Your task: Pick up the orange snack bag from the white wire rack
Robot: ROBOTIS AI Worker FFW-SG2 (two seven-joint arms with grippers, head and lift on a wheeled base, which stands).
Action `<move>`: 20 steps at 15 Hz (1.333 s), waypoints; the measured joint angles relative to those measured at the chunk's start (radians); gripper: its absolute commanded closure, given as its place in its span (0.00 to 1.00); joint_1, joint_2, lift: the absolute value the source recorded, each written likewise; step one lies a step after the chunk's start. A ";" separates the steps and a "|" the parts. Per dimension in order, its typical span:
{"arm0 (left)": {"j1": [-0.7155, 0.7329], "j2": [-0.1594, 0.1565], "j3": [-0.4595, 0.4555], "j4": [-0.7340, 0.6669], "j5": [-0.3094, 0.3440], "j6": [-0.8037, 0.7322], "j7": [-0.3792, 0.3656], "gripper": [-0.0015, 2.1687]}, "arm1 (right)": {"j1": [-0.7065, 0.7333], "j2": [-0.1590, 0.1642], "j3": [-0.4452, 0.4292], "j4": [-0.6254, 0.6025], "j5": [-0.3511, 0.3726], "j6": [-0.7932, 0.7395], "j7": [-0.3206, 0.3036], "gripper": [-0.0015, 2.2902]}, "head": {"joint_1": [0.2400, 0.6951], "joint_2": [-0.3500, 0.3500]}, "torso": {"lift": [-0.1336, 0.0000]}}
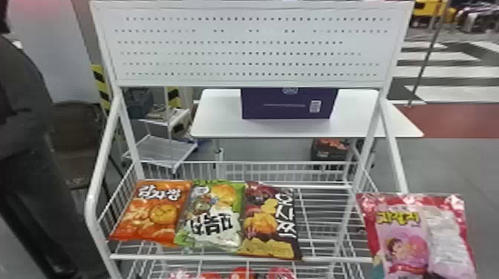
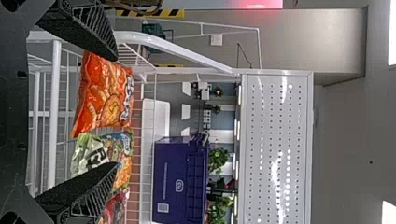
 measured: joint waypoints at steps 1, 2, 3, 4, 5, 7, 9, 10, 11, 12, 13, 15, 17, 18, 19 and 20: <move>0.000 0.000 0.000 0.001 0.000 0.001 0.000 0.04 | 0.000 0.000 0.000 0.000 0.000 0.000 0.000 0.98 | 0.57 0.50 | 1.00; 0.000 0.000 -0.001 0.001 0.000 0.001 0.000 0.04 | -0.001 0.000 0.000 0.001 0.000 0.000 0.000 0.98 | 0.57 0.50 | 1.00; 0.001 -0.001 -0.001 0.000 0.000 0.001 0.000 0.04 | -0.002 0.000 0.000 0.001 0.000 0.000 0.000 0.98 | 0.57 0.50 | 1.00; 0.002 -0.001 0.000 0.000 0.000 0.001 0.000 0.04 | -0.003 0.000 0.000 0.001 0.000 0.000 0.000 0.98 | 0.57 0.50 | 1.00; 0.003 -0.001 0.002 0.001 0.000 0.001 0.000 0.04 | -0.004 0.000 0.001 0.001 0.000 0.000 0.000 0.98 | 0.57 0.50 | 1.00; 0.003 -0.001 0.003 0.003 0.000 0.000 -0.001 0.04 | -0.005 0.000 0.002 0.002 0.000 0.000 0.000 0.98 | 0.57 0.50 | 1.00; 0.001 -0.001 0.002 0.005 0.000 0.001 -0.005 0.04 | -0.005 0.000 0.002 0.003 0.000 0.000 0.000 0.98 | 0.57 0.50 | 1.00; -0.006 -0.001 0.000 0.007 0.000 0.004 -0.010 0.04 | -0.006 0.000 0.002 0.004 0.000 0.000 0.000 0.98 | 0.57 0.50 | 1.00; -0.026 -0.001 -0.006 0.014 -0.002 0.014 -0.014 0.04 | -0.006 0.001 0.003 0.004 0.000 0.000 0.000 0.98 | 0.57 0.50 | 1.00; -0.056 -0.001 -0.014 0.024 -0.005 0.032 -0.017 0.04 | -0.007 0.002 0.005 0.004 0.000 0.000 0.000 0.98 | 0.57 0.50 | 1.00; -0.104 -0.001 -0.028 0.040 -0.009 0.073 -0.022 0.04 | -0.007 0.003 0.007 0.005 0.001 0.000 0.000 0.98 | 0.57 0.50 | 1.00; -0.223 -0.003 -0.061 0.090 -0.009 0.183 -0.031 0.04 | -0.006 0.006 0.010 0.005 0.004 0.000 0.000 0.98 | 0.57 0.50 | 1.00; -0.368 -0.005 -0.100 0.168 -0.007 0.292 -0.030 0.05 | -0.002 0.006 0.011 0.005 0.006 0.000 0.000 0.98 | 0.57 0.50 | 1.00; -0.427 -0.008 -0.116 0.206 -0.012 0.334 -0.029 0.05 | 0.000 0.006 0.011 0.004 0.006 0.000 0.000 0.98 | 0.57 0.50 | 1.00; -0.488 -0.014 -0.127 0.253 -0.015 0.373 -0.029 0.05 | 0.002 0.005 0.009 0.004 0.006 0.000 0.000 0.98 | 0.57 0.50 | 1.00; -0.536 -0.019 -0.135 0.294 -0.017 0.398 -0.030 0.05 | 0.004 0.004 0.008 0.003 0.006 0.000 0.000 0.98 | 0.57 0.50 | 1.00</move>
